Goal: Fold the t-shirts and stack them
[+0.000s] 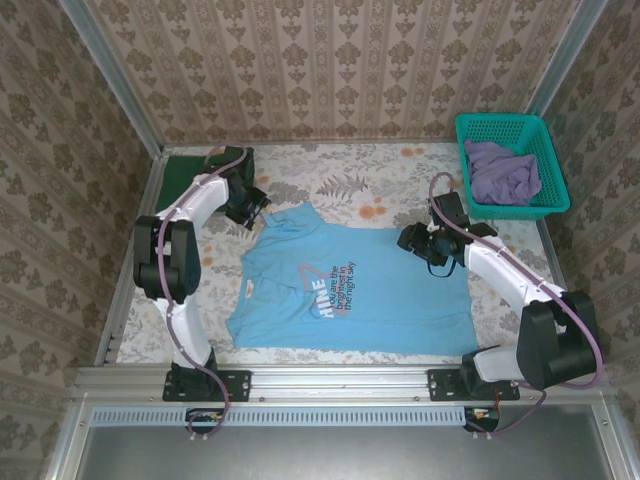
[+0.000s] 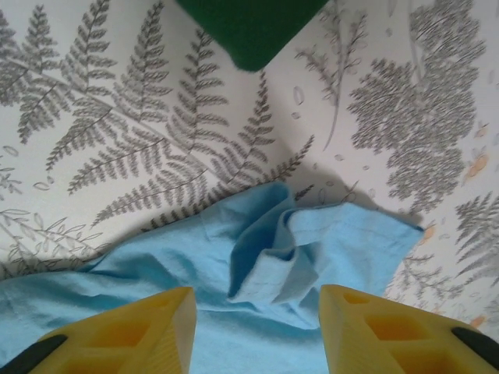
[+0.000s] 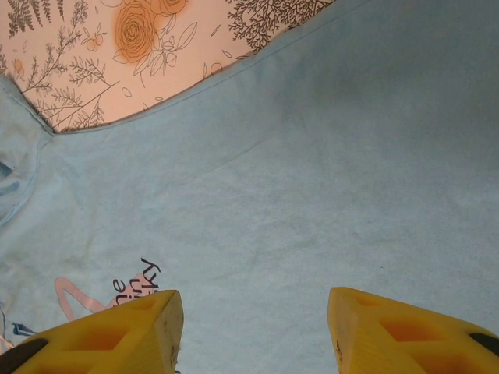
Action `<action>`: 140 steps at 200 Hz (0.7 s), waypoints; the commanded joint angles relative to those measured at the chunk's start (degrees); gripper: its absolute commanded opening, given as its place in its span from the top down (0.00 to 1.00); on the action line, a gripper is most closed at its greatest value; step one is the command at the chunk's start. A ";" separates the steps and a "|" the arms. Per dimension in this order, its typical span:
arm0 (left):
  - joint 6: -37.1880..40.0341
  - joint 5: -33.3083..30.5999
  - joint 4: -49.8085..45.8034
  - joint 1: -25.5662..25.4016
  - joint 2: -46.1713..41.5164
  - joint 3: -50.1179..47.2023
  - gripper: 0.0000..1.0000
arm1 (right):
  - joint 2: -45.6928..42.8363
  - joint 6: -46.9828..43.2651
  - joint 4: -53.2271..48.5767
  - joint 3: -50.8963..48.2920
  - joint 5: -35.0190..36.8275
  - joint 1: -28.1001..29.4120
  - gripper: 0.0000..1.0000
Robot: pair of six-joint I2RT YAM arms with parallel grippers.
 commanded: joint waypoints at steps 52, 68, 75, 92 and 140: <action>4.27 7.58 1.83 1.11 6.56 3.61 0.66 | 5.48 -5.16 -8.64 8.21 9.21 -6.39 0.47; 5.06 7.58 2.14 1.19 6.91 3.56 0.70 | 7.69 -6.55 -8.94 9.94 12.38 -8.33 0.46; 5.47 7.71 2.20 1.33 7.01 3.46 0.72 | 8.95 -7.42 -8.77 10.85 13.34 -9.04 0.46; 6.33 8.33 2.57 1.70 7.28 3.35 0.79 | 12.73 -9.46 -9.11 13.55 16.80 -9.96 0.46; 13.09 6.92 0.01 2.16 6.92 5.78 0.96 | 20.49 -10.77 -6.33 18.18 24.61 -11.14 0.45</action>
